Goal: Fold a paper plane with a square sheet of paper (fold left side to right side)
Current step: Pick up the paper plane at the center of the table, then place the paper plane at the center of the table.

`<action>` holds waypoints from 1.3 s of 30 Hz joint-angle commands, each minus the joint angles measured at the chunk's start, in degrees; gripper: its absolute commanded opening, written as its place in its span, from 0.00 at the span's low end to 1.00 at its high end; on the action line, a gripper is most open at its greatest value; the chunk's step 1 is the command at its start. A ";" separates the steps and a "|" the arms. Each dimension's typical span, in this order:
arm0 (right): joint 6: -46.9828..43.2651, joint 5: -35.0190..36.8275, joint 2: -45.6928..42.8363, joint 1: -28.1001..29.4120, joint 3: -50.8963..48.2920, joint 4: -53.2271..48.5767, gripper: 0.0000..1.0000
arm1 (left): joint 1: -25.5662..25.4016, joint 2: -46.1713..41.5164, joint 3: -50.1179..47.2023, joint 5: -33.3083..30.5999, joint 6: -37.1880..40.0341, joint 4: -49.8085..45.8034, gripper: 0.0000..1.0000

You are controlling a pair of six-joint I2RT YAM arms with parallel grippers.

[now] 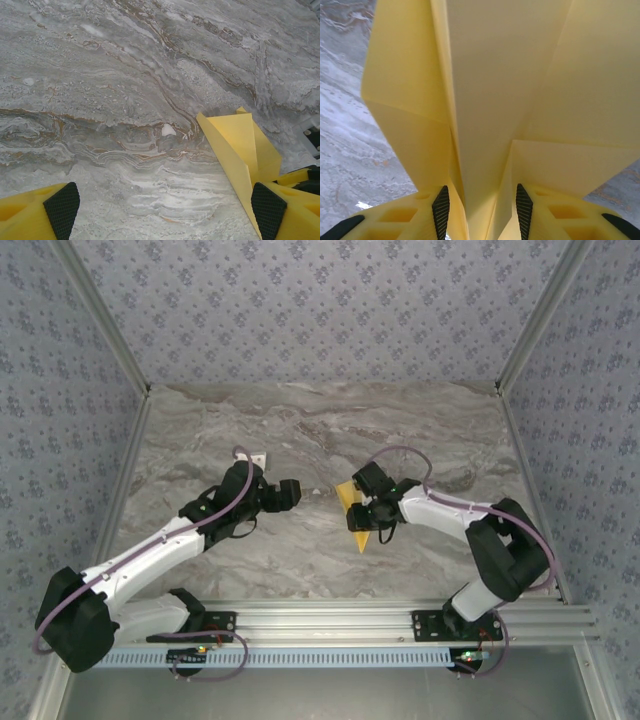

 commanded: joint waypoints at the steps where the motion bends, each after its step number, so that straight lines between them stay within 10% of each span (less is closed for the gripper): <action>1: 1.07 0.73 1.62 0.57 1.83 -0.11 0.41 | 0.41 -1.14 -0.19 -0.64 0.92 -0.06 0.92; 12: 1.93 2.64 8.58 1.52 4.23 0.27 0.37 | 0.42 -1.49 0.31 -1.17 1.15 -1.03 0.92; 20: 1.23 0.21 9.45 -3.28 8.66 -0.93 0.09 | 0.41 -4.92 0.28 -1.03 2.39 -2.32 0.98; 39: -6.26 3.12 29.79 -10.86 39.38 -15.82 0.10 | 0.49 -8.31 0.46 2.61 5.64 -4.61 0.98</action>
